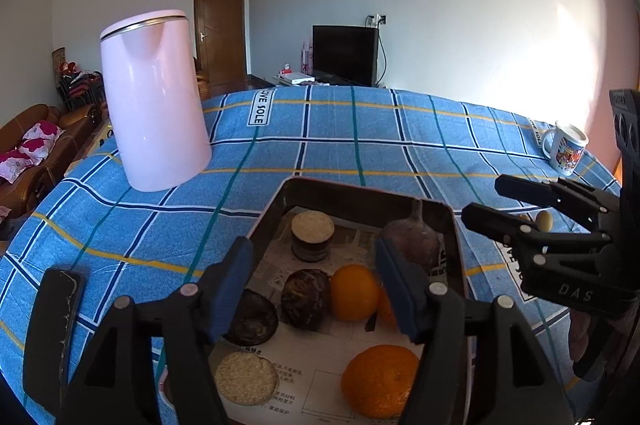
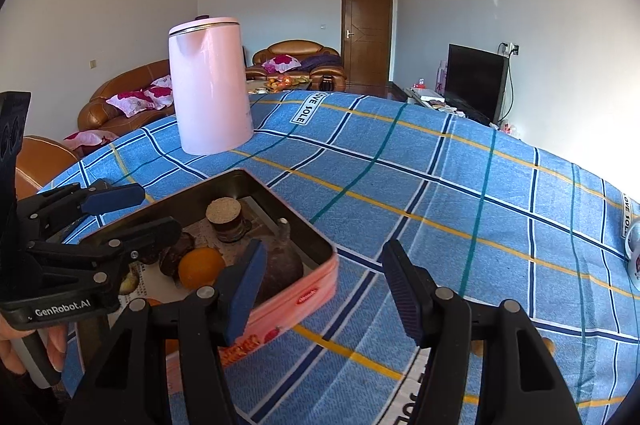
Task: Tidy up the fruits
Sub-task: 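Lower both held fruits into the tin and open both tools, then grasp a small brown round fruit with right tool while left tool grasps another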
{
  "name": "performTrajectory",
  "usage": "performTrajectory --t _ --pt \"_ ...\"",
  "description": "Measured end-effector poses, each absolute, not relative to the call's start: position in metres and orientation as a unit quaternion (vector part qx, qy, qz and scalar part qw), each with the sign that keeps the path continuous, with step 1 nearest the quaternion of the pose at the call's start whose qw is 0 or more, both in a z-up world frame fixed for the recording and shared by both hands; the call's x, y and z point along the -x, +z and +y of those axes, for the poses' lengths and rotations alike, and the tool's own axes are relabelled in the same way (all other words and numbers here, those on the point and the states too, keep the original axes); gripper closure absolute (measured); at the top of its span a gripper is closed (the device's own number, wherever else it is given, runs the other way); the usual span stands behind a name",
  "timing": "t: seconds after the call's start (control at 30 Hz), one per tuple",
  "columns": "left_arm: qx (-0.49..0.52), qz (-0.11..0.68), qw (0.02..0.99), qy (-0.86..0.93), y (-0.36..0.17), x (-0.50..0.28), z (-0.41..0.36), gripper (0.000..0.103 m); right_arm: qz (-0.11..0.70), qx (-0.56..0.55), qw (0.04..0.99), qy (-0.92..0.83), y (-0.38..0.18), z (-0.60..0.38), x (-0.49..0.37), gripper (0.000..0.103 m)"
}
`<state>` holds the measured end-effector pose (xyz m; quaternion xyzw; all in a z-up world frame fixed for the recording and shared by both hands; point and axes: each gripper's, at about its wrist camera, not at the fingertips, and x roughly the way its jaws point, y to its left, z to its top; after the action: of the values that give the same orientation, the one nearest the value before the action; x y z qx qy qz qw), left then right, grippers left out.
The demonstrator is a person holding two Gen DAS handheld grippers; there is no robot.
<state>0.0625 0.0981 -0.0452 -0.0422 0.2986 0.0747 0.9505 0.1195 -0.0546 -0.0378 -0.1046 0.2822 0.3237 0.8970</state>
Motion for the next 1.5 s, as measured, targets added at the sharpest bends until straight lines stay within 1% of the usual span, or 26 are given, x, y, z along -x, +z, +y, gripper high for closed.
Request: performTrajectory --t 0.13,0.2,0.4,0.53,0.73,0.8,0.83,0.93,0.97,1.0,1.5 --pt "0.04 0.286 0.955 0.062 -0.038 -0.059 0.085 0.036 0.289 0.096 0.904 0.301 -0.041 -0.082 -0.127 0.041" --pt "0.036 0.279 0.958 0.056 -0.034 -0.058 0.075 0.029 0.295 0.097 0.91 0.276 -0.043 -0.101 -0.132 0.041" --pt "0.014 0.275 0.961 0.014 -0.026 -0.066 0.032 0.029 0.324 0.051 0.926 0.186 -0.047 -0.179 -0.157 0.041" --pt "-0.01 0.28 0.96 -0.015 -0.027 -0.076 0.0 0.029 0.34 0.032 0.924 0.172 -0.049 -0.205 -0.165 0.042" --pt "-0.03 0.303 0.952 -0.039 -0.038 -0.097 -0.035 0.029 0.378 0.034 0.908 0.178 -0.063 -0.204 -0.175 0.05" --pt "-0.032 0.309 0.949 -0.048 -0.04 -0.104 -0.041 0.029 0.397 0.03 0.899 0.184 -0.071 -0.203 -0.181 0.058" --pt "-0.034 0.311 0.948 -0.051 -0.041 -0.107 -0.045 0.029 0.401 0.026 0.896 0.188 -0.072 -0.204 -0.182 0.06" --pt "-0.036 0.323 0.944 -0.056 -0.046 -0.118 -0.052 0.029 0.428 0.036 0.881 0.198 -0.081 -0.198 -0.188 0.062" --pt "-0.034 0.328 0.942 -0.058 -0.048 -0.122 -0.054 0.029 0.431 0.038 0.879 0.2 -0.083 -0.197 -0.189 0.066" --pt "-0.034 0.332 0.941 -0.058 -0.049 -0.125 -0.056 0.029 0.43 0.04 0.88 0.2 -0.082 -0.196 -0.189 0.076" --pt "-0.053 0.391 0.914 -0.094 -0.078 -0.178 -0.098 0.029 0.4 -0.029 0.902 0.161 -0.072 -0.228 -0.185 0.075"
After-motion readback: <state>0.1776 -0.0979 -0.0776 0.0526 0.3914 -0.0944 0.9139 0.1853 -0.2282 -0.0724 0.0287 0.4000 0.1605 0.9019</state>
